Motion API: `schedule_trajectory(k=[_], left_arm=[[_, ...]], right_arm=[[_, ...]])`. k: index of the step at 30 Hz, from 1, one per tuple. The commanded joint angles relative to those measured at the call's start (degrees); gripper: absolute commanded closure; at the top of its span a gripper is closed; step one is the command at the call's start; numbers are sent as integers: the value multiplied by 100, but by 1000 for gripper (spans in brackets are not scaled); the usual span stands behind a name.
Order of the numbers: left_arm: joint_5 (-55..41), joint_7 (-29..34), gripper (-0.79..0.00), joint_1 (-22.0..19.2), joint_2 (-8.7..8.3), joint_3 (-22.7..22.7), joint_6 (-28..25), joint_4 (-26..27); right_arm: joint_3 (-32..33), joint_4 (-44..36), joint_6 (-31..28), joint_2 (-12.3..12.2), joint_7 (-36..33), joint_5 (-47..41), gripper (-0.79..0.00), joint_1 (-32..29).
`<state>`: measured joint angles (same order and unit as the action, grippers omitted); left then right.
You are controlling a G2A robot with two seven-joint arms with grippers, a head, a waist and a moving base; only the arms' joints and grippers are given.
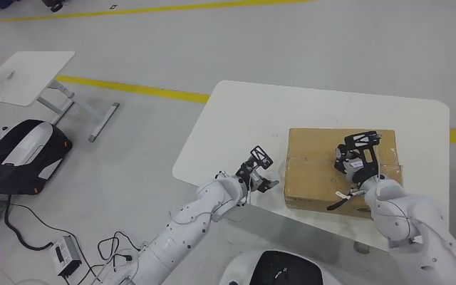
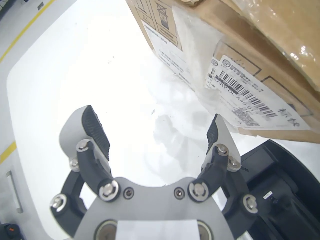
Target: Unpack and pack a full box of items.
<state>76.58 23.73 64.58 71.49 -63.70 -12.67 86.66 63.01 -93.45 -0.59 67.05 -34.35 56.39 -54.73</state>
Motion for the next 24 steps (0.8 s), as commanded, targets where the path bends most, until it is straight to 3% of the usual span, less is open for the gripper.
schedule_trajectory(k=[1, 3, 4, 8, 11, 13, 14, 24], left_arm=[[-265, 3, -622, -72, 19, 17, -147, -60], [-319, -9, -437, -119, 26, 21, -196, -96], [-313, -19, -385, -133, 30, 33, -198, -100], [-393, -58, -366, -201, 55, 84, -216, -170], [-528, -77, -262, -276, 79, 116, -231, -237], [-562, -57, -135, -329, 94, 146, -217, -264], [-547, -65, 0, -348, 101, 164, -199, -268], [-87, -273, 0, -296, 112, 165, 225, -186]], right_arm=[[16, -7, 3, 4, -2, 17, 0, -19], [25, -15, 8, 9, -6, 34, 0, -35], [29, -18, 8, 12, -14, 34, 0, -38], [38, -23, -12, 25, -13, 57, 0, -46], [42, -15, -33, 34, -32, 84, 0, -38], [46, -7, -45, 40, -42, 97, 0, -33], [46, 5, -57, 44, -49, 96, 0, -30], [36, 120, -95, 87, -39, 111, 0, 27]])
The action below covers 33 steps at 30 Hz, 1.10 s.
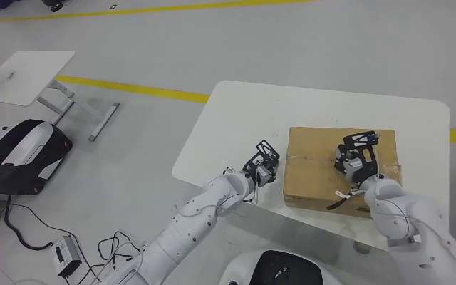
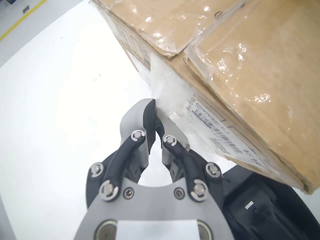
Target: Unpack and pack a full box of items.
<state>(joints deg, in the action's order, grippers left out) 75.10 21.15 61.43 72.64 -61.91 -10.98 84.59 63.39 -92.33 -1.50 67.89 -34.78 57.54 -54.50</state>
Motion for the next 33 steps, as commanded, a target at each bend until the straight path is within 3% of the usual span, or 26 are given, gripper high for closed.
schedule_trajectory(k=[1, 15, 24, 33], left_arm=[[108, -31, 0, 40, -6, -35, 113, 53], [880, -154, 0, 275, 9, -141, 1042, 419], [894, 123, 0, 211, 79, -139, 1452, 329], [1796, 309, 0, 134, 139, 12, 2065, 233]], right_arm=[[-5, 21, -8, 9, 12, -11, 0, 11], [-112, 265, -161, 86, -12, -43, 0, 152], [-161, 398, -202, 136, -2, -43, 0, 262], [-220, 510, -246, 178, -44, 41, 0, 351]])
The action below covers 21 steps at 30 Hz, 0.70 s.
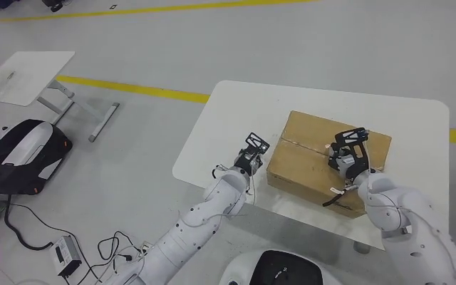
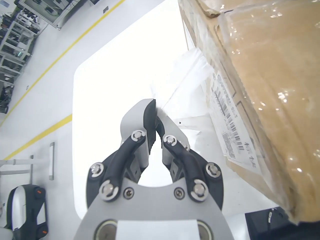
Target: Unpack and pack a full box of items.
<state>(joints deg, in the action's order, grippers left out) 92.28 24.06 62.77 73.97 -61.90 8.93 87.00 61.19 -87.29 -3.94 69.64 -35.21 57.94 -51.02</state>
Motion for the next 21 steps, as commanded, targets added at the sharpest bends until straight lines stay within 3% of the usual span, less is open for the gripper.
schedule_trajectory(k=[1, 6, 14, 21], left_arm=[[160, 52, 0, -10, 16, 22, 152, -14], [268, 151, 0, -16, 57, 74, 152, -89], [-753, 279, 0, 33, 82, -224, -525, -99], [-1154, 351, 0, 62, 79, -421, -834, -58]], right_arm=[[0, 14, -4, 7, 1, 3, 0, 6], [24, 20, 7, 24, 15, -4, 0, 23], [135, -399, 57, 57, 233, -255, 0, -20], [-331, -196, 205, 185, 467, -122, 0, 83]])
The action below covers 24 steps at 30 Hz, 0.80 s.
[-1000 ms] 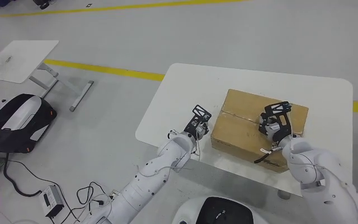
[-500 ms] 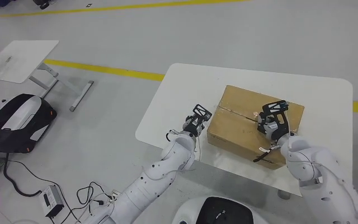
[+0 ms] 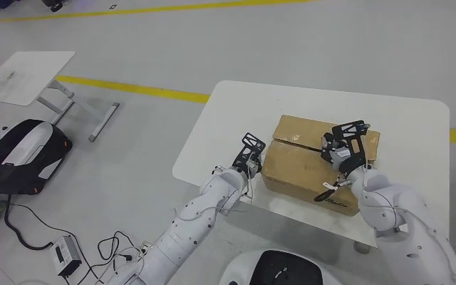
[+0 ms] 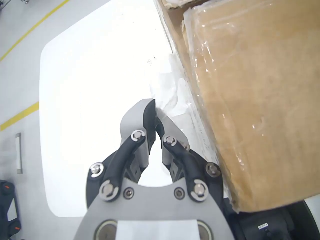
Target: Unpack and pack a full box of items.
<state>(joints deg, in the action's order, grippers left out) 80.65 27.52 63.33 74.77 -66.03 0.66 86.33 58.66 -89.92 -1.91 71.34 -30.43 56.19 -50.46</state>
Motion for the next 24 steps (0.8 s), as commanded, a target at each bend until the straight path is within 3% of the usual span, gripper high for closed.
schedule_trajectory(k=[1, 15, 24], left_arm=[[19, 1, 0, 16, -2, -21, -14, 23], [961, 18, 0, 62, -2, -78, 522, -3], [1595, 514, 0, 17, 62, 23, 1108, -86]], right_arm=[[-151, 162, 37, 39, -10, 39, 0, 54], [-441, 883, 45, 190, -263, 280, 0, 382], [-449, 948, -8, 236, -408, 390, 0, 441]])
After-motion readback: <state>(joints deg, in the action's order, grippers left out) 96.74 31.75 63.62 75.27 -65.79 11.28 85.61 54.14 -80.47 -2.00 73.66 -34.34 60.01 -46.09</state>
